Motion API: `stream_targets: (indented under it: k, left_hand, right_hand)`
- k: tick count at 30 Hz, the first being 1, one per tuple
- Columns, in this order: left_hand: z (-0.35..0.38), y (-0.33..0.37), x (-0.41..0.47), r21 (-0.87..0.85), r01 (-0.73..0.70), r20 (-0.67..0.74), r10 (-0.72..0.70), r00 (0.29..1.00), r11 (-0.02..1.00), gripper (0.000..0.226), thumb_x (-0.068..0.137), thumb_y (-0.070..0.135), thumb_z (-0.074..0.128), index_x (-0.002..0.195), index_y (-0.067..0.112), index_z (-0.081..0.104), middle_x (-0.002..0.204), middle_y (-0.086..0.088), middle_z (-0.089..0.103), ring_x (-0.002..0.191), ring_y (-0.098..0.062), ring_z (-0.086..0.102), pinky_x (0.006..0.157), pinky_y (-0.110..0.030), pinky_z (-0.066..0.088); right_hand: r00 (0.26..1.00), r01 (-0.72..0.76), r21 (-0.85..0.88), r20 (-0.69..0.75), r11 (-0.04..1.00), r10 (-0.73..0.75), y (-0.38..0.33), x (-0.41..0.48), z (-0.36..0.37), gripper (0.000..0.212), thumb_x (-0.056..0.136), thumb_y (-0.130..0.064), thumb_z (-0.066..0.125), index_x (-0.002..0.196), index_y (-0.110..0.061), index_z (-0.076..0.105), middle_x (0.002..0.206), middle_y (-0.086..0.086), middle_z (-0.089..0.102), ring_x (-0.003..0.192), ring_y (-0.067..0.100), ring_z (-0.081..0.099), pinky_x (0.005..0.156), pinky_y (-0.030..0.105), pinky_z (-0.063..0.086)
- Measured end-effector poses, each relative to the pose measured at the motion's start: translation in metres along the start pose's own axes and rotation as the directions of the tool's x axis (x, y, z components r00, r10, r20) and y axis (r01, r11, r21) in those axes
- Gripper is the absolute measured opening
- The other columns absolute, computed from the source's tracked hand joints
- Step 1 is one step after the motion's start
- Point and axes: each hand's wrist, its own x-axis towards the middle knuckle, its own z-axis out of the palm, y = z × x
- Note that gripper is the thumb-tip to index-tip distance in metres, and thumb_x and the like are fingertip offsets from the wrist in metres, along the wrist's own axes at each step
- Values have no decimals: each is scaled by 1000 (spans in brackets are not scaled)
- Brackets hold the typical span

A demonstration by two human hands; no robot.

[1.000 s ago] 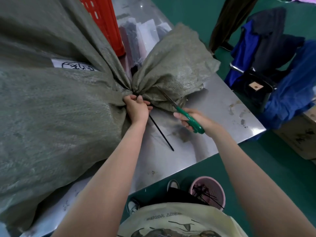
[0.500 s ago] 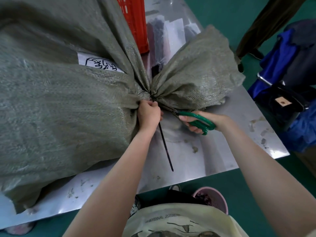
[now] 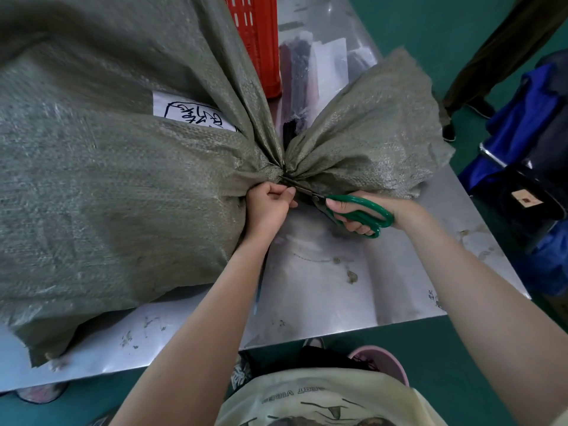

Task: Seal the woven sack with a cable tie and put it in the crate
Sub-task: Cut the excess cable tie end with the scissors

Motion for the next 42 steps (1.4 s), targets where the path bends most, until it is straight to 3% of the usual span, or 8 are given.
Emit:
stream_targets:
  k: [5,9,17,22,30,35,38,42]
  left_hand:
    - [-1,2,-1,-7,44,-32,-44,999,999,24,88,12,61,64,14,55,57,0,58,33,11,50,52,-13,40]
    - [-2,3,-1,-36,74,-32,-75,997,997,12,88,12,61,77,6,58,59,0,57,32,12,50,40,1,35]
    - [-4,6,-3,-32,106,-53,-108,993,994,26,88,12,61,64,14,53,57,2,56,45,1,52,50,-10,41]
    - [-4,6,-3,-34,103,-45,-104,994,994,26,88,9,60,63,13,52,57,0,55,42,2,53,38,3,34]
    - [-3,3,0,10,94,-7,-94,996,996,26,90,11,56,66,16,48,59,0,52,41,-1,51,41,-9,39]
    - [12,-2,-4,98,84,128,-97,987,992,28,92,14,54,65,19,48,58,-1,51,39,-6,48,40,-14,37]
    - [28,-5,-9,121,150,273,-178,946,981,25,88,17,61,65,20,55,63,1,52,55,-9,49,55,-21,39]
    - [51,-4,-10,77,239,296,-251,921,968,24,87,17,64,65,20,56,58,2,46,49,-9,38,41,-15,30]
  right_hand:
    - [1000,-9,-105,19,994,11,-13,-3,-3,58,49,-71,54,62,-16,39,52,3,33,34,10,30,37,15,27]
    - [998,12,-194,-57,981,-23,-20,-2,-3,56,60,-70,54,56,-15,42,49,4,40,32,12,32,36,16,30]
    - [985,5,-252,-164,968,-48,-15,6,-2,40,72,-50,70,60,-17,51,45,4,40,29,13,30,33,16,24]
    - [981,20,-256,-184,966,-69,-11,7,1,30,77,-33,72,58,-17,55,47,3,42,28,11,30,31,13,23]
    - [949,-46,-440,-299,897,-98,7,1,-4,49,67,-54,73,71,-5,67,55,4,55,26,2,38,32,11,31]
    - [915,-88,-420,-394,903,-94,33,-8,-7,49,67,-46,76,52,-14,43,52,1,36,50,12,35,48,25,26]
    - [892,-131,-430,-445,893,-83,48,-22,-9,44,68,-44,76,61,-6,55,57,3,46,58,15,43,52,28,30]
    - [848,-203,-400,-529,894,-44,75,-45,-15,37,73,-38,74,51,-19,51,55,-1,48,59,16,46,55,29,32]
